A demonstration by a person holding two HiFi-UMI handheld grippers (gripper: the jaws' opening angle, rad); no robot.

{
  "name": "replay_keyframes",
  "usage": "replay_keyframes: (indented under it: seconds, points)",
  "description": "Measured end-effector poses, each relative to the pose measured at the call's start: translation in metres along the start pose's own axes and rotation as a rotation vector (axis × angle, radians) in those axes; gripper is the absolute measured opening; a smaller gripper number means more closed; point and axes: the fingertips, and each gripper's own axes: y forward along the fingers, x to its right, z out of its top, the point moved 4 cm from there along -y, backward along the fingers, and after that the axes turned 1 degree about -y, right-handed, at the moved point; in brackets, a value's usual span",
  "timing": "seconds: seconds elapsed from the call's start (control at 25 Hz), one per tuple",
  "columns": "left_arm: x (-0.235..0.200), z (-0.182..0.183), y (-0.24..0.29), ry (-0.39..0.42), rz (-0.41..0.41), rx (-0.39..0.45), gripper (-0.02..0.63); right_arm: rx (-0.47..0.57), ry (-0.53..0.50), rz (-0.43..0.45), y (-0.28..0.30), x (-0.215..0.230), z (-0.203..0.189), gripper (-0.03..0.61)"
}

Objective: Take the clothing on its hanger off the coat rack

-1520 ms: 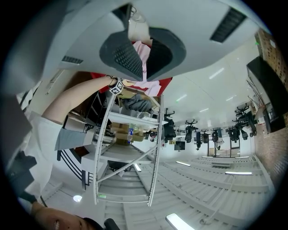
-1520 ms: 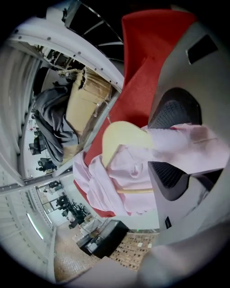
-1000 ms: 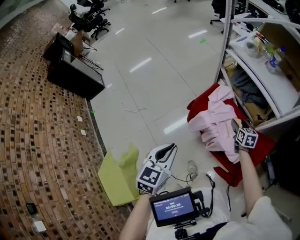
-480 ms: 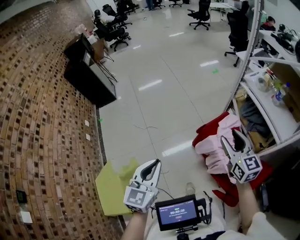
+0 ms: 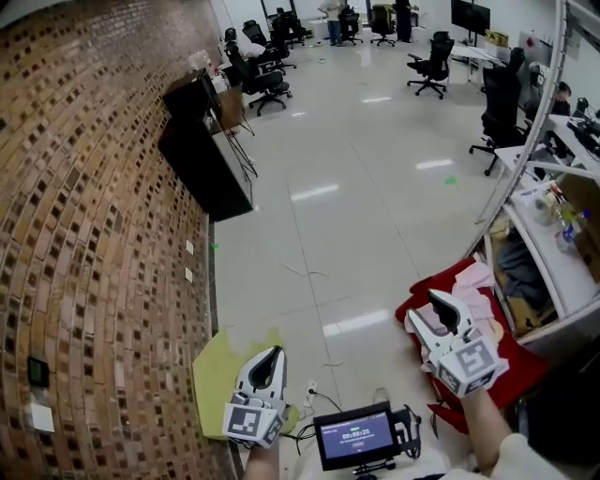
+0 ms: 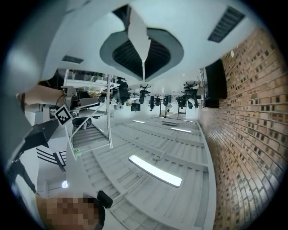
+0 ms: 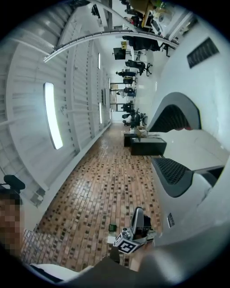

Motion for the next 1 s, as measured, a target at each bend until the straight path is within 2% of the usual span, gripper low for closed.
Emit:
replay_keyframes:
  seconds: [0.04,0.2,0.36,0.52,0.56,0.6,0.76,1.0]
  points:
    - [-0.012,-0.003,-0.010,-0.009,0.014,-0.005,0.020,-0.020,-0.014,0.019,0.007,-0.015,-0.001,0.163]
    - [-0.057,-0.012,-0.046,-0.047,0.054,-0.018,0.018,-0.065,-0.043,0.067,0.031,-0.070,-0.001,0.163]
    - [-0.091,-0.012,-0.074,-0.075,0.083,-0.010,0.019,-0.100,-0.052,0.077,0.049,-0.103,-0.003,0.161]
    - [-0.115,-0.007,-0.091,-0.067,0.093,0.001,0.018,-0.117,-0.082,0.071,0.059,-0.122,0.003,0.161]
    - [-0.120,-0.005,-0.094,-0.064,0.094,0.006,0.018,-0.117,-0.093,0.064,0.060,-0.126,0.006,0.117]
    - [-0.125,-0.003,-0.098,-0.061,0.095,0.010,0.018,-0.113,-0.097,0.057,0.062,-0.129,0.009,0.107]
    - [-0.143,-0.008,-0.108,-0.077,0.097,0.013,0.018,-0.100,-0.092,0.037,0.068,-0.147,0.017,0.107]
    - [-0.142,-0.020,-0.108,-0.086,0.073,-0.011,0.018,-0.109,-0.065,0.020,0.068,-0.151,0.008,0.106]
